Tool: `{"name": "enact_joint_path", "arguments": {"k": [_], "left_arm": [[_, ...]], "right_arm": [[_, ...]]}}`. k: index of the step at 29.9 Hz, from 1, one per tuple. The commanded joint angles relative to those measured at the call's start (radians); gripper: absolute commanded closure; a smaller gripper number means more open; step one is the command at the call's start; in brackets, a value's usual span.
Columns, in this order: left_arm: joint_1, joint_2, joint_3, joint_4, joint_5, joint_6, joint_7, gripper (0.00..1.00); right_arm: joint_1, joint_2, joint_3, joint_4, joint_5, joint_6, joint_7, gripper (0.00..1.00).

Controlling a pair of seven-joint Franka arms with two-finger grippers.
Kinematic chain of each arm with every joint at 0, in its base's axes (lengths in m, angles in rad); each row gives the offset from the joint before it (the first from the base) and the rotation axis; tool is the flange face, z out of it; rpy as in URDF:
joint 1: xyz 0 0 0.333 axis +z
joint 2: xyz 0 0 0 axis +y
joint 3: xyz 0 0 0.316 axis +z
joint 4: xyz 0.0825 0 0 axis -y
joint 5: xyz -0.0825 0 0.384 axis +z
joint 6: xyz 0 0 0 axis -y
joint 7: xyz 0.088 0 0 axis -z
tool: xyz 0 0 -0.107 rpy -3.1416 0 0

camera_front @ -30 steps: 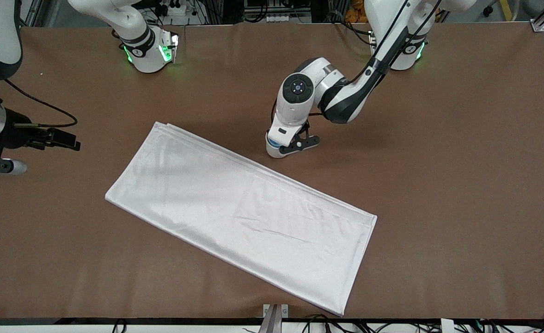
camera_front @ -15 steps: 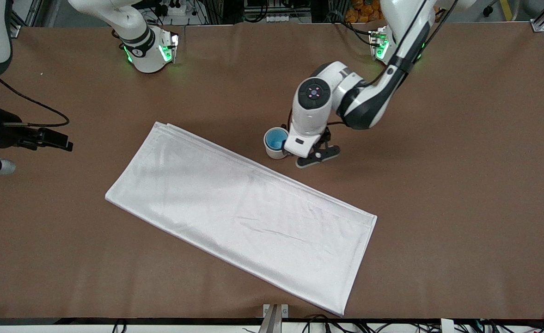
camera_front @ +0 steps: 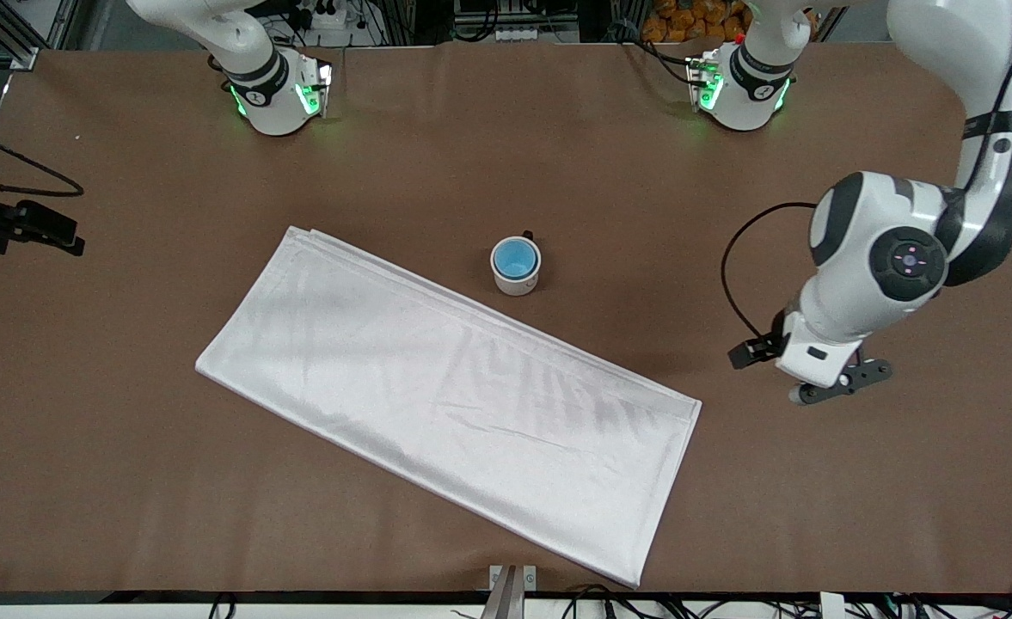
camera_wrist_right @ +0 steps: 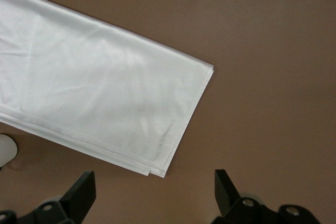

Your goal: Place blue cup into white mug on table

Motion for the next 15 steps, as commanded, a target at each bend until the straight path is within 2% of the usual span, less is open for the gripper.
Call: {"name": "enact_joint_path", "arguments": {"k": [1,5,11,15], "left_arm": [[0.033,-0.036,-0.018,0.009,0.02,-0.085,0.086,0.0],[0.061,-0.072,-0.015,0.004,0.018,-0.149,0.168,0.0],[0.133,-0.162,-0.012,-0.025,0.001,-0.192,0.392,0.0],[0.121,-0.262,0.06,-0.078,-0.061,-0.205,0.481,0.0]], "right_arm": [[-0.005,-0.032,0.013,-0.025,-0.018,-0.009,-0.012,0.0],[-0.005,-0.03,0.013,-0.035,-0.016,0.002,-0.012,0.0],[-0.005,-0.032,0.013,-0.037,-0.013,-0.004,-0.012,0.0],[-0.005,-0.03,0.013,-0.037,-0.013,-0.004,-0.012,0.0]]}}
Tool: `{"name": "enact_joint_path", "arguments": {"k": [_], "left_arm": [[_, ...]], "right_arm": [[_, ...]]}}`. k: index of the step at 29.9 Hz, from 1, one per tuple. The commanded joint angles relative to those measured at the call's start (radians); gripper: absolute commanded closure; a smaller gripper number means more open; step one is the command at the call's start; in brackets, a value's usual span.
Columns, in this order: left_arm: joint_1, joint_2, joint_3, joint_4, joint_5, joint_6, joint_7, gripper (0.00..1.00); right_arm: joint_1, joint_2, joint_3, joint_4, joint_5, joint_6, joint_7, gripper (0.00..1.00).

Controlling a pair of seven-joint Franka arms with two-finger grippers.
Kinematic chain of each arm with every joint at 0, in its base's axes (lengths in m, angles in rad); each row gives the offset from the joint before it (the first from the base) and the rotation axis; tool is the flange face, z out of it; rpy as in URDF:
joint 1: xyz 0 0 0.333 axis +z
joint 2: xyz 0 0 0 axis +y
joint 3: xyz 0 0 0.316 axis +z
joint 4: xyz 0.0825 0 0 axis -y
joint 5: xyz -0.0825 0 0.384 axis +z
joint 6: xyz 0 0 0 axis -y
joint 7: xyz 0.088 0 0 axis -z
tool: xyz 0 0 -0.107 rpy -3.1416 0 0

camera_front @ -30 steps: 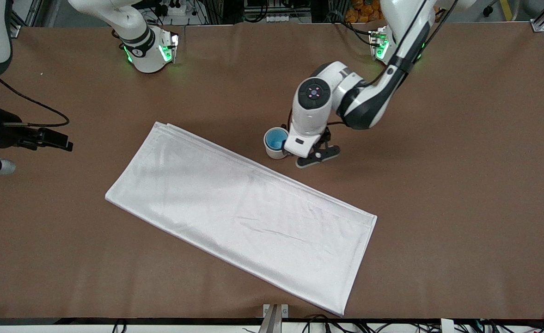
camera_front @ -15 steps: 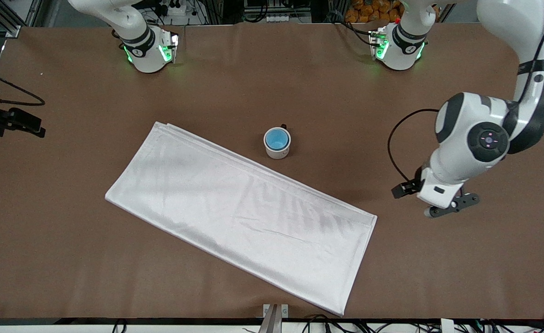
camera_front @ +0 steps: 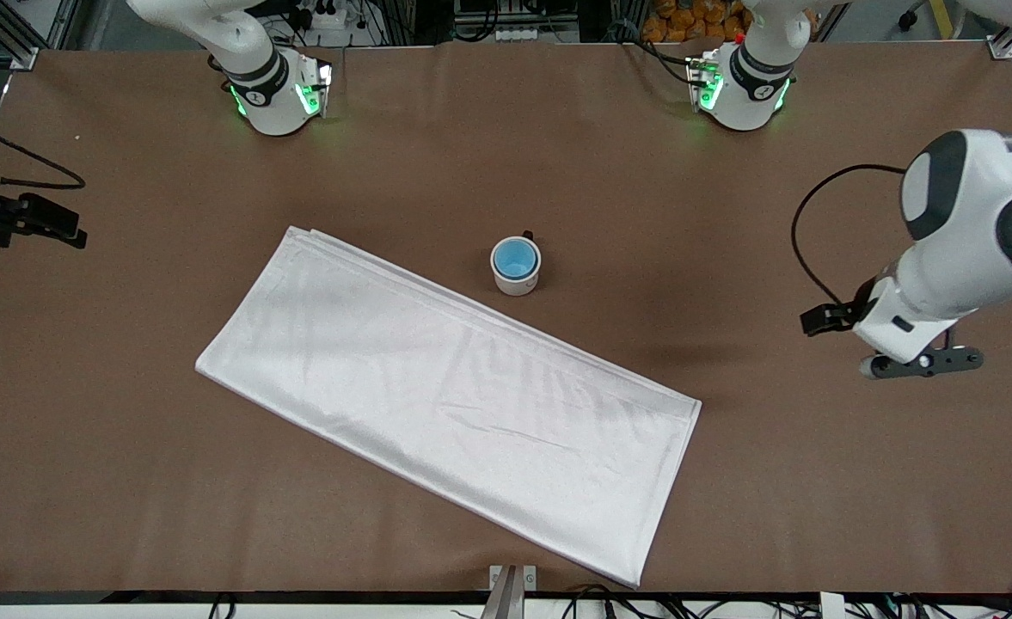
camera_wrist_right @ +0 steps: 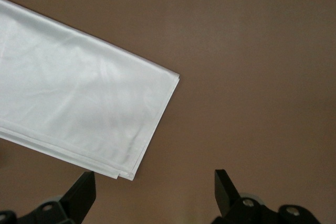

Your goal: Place blue cup into white mug on table

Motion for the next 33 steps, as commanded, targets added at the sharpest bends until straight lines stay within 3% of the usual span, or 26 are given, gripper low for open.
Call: {"name": "enact_joint_path", "arguments": {"k": [1,5,7,13,18,22,33], "left_arm": [[0.003,-0.171,0.08,-0.109,-0.08,-0.023,0.14,0.0],[-0.012,-0.284,0.113,-0.181,-0.098,-0.065,0.203,0.0],[-0.006,-0.354,0.113,-0.202,-0.101,-0.159,0.231,0.0],[-0.002,-0.413,0.116,-0.192,-0.141,-0.249,0.235,0.0],[-0.003,-0.401,0.118,-0.133,-0.16,-0.218,0.232,0.0],[-0.008,-0.393,0.118,-0.129,-0.154,-0.162,0.232,0.0],[-0.015,-0.393,0.116,-0.121,-0.16,-0.163,0.334,0.0]], "right_arm": [[-0.005,-0.017,0.011,-0.016,-0.013,0.004,-0.011,0.0],[-0.005,-0.017,0.011,-0.016,-0.013,0.002,-0.011,0.0],[-0.005,-0.017,0.011,-0.016,-0.013,0.001,-0.011,0.0],[-0.005,-0.017,0.011,-0.016,-0.013,-0.001,-0.011,0.0],[-0.005,-0.016,0.011,-0.017,-0.013,-0.001,-0.011,0.0],[-0.005,-0.014,0.011,-0.016,-0.013,-0.001,-0.011,0.0],[-0.004,-0.013,0.011,-0.017,-0.013,-0.001,-0.011,0.0]]}}
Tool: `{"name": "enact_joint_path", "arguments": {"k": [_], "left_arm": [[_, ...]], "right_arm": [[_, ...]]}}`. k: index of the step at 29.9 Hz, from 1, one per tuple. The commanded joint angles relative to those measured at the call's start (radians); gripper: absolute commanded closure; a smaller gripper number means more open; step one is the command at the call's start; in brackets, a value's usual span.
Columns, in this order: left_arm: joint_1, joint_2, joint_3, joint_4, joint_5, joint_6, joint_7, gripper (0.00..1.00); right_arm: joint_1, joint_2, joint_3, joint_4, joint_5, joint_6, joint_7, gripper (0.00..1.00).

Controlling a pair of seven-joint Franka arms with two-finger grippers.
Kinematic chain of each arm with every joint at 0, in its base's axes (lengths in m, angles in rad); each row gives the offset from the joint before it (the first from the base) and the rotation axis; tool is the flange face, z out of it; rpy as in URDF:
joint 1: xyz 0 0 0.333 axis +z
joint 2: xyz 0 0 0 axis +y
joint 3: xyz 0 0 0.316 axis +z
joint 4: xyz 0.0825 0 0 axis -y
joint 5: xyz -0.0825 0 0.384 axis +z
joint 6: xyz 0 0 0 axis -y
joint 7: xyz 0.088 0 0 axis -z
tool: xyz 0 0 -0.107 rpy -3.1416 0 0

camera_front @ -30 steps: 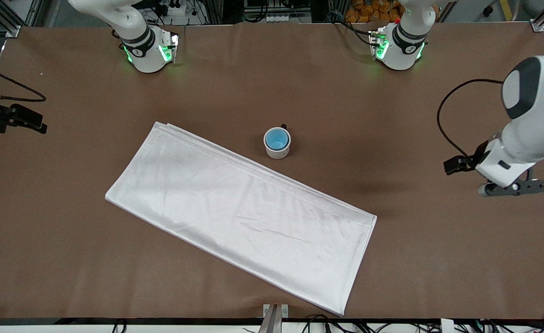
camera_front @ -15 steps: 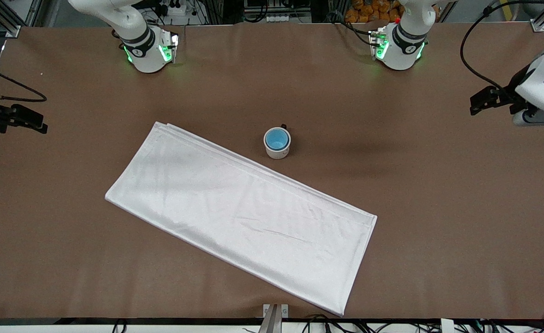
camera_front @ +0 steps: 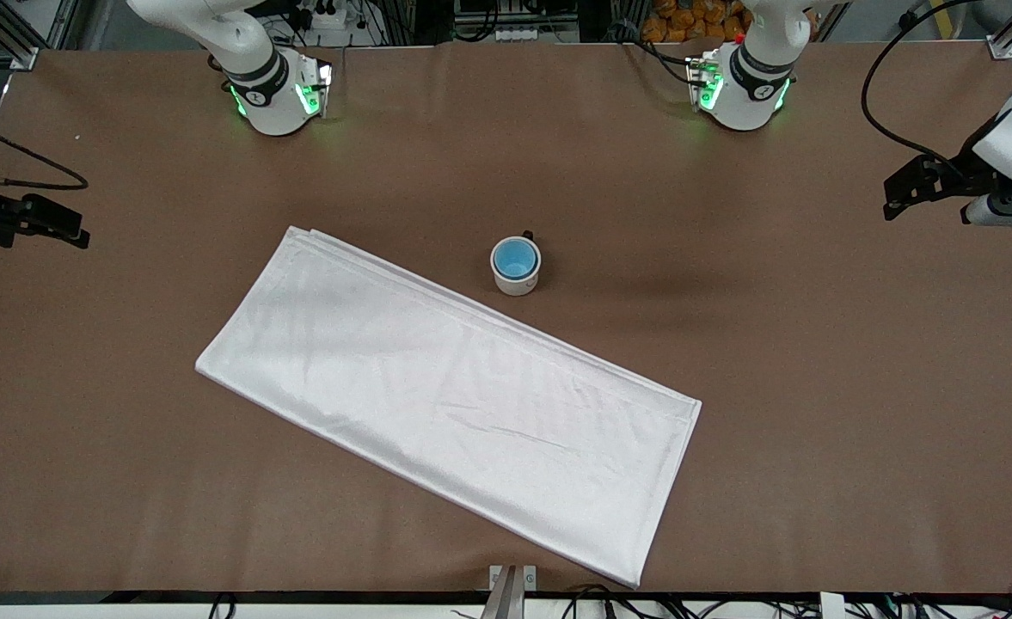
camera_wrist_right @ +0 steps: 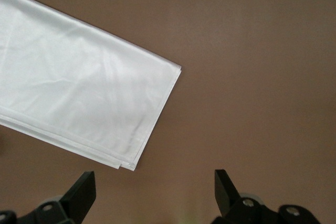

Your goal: Place blue cup into white mug on table

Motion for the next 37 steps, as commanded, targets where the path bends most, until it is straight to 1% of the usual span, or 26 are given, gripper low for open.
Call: {"name": "enact_joint_path", "arguments": {"k": [1,37], "left_arm": [[-0.014,0.008,0.009,0.019,-0.023,-0.004,0.045,0.0],[-0.017,0.032,0.003,0.038,-0.024,-0.014,0.036,0.0]], "right_arm": [[-0.004,-0.013,0.009,-0.011,-0.013,-0.001,-0.011,0.0],[-0.005,-0.013,0.011,-0.017,-0.012,-0.002,-0.011,0.0]]}}
